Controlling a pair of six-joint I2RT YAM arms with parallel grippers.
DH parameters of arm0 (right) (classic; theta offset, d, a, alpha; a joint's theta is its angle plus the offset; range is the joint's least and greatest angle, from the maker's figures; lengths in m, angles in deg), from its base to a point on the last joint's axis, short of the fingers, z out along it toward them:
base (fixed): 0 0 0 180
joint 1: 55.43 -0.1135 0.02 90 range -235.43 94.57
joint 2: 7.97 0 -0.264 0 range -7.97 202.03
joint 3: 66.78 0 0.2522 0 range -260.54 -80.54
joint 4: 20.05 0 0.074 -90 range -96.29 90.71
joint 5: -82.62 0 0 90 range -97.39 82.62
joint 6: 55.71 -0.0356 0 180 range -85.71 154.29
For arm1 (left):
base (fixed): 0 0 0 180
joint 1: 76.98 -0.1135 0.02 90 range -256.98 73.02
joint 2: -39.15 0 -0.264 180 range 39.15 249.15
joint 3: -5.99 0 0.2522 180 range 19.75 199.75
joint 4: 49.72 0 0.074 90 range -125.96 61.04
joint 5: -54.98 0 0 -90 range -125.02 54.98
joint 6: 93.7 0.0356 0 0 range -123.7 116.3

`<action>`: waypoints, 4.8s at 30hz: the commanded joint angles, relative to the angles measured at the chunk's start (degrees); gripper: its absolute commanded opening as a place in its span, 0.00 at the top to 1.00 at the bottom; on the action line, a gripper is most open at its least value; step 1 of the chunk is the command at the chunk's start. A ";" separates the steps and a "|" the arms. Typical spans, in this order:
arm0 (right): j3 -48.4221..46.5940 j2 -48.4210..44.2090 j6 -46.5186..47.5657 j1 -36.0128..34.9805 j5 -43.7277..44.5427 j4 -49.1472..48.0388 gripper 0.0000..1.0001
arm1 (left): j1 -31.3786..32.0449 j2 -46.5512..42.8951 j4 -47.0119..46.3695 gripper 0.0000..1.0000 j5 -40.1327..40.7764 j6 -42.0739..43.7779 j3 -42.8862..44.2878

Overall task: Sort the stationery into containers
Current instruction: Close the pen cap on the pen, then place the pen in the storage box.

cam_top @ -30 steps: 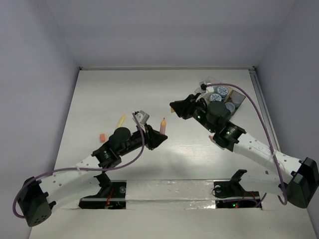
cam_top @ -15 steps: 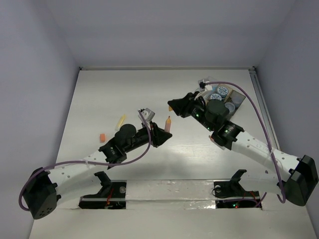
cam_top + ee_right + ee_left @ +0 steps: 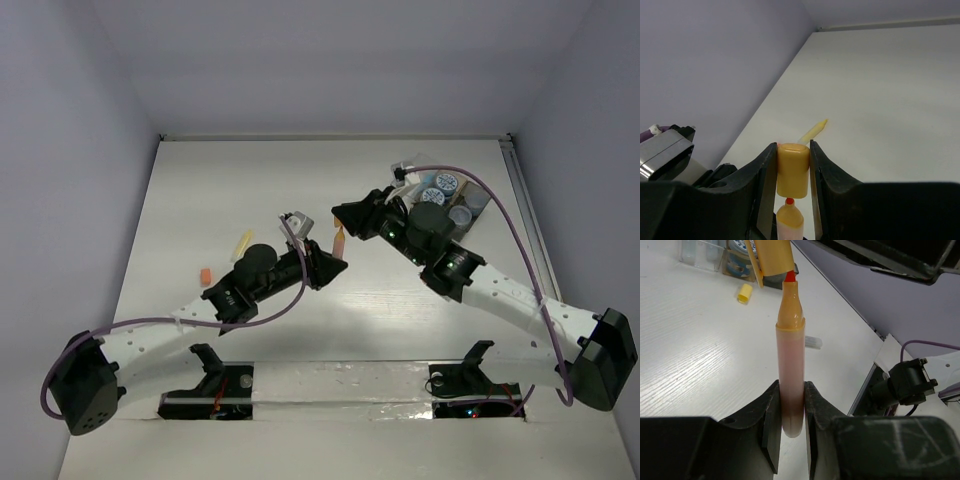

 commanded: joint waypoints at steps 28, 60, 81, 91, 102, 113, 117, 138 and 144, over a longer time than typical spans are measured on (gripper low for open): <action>0.84 1.04 5.69 -7.51 13.51 -1.67 1.00 | 0.24 4.41 -3.60 1.00 10.23 1.30 7.46; 12.61 -0.54 -1.25 -8.74 -3.63 8.08 1.00 | 0.24 0.28 10.80 1.00 18.15 10.88 23.63; 13.17 1.32 -5.48 -13.23 0.31 5.52 1.00 | 0.24 8.90 22.68 1.00 15.17 16.78 42.90; -2.21 8.40 -5.38 8.82 -2.04 2.81 1.00 | 0.24 1.53 21.19 0.52 8.22 8.17 21.02; -13.38 21.76 -2.22 33.61 2.08 0.61 1.00 | 0.24 -9.64 16.53 0.16 9.45 2.71 4.50; -31.93 41.10 0.59 41.71 6.47 4.91 1.00 | 0.24 -11.58 11.95 0.15 14.46 2.18 -1.50; -34.14 43.49 1.30 41.71 6.91 6.32 0.98 | 0.24 -11.58 10.90 0.15 14.11 2.09 -2.38; -20.80 21.92 10.34 38.99 -10.92 20.19 0.31 | 0.24 -16.15 20.03 0.14 17.80 3.14 9.47; -7.53 8.61 15.79 38.99 -11.72 37.68 0.34 | 0.24 -17.12 27.15 0.13 17.36 6.56 17.90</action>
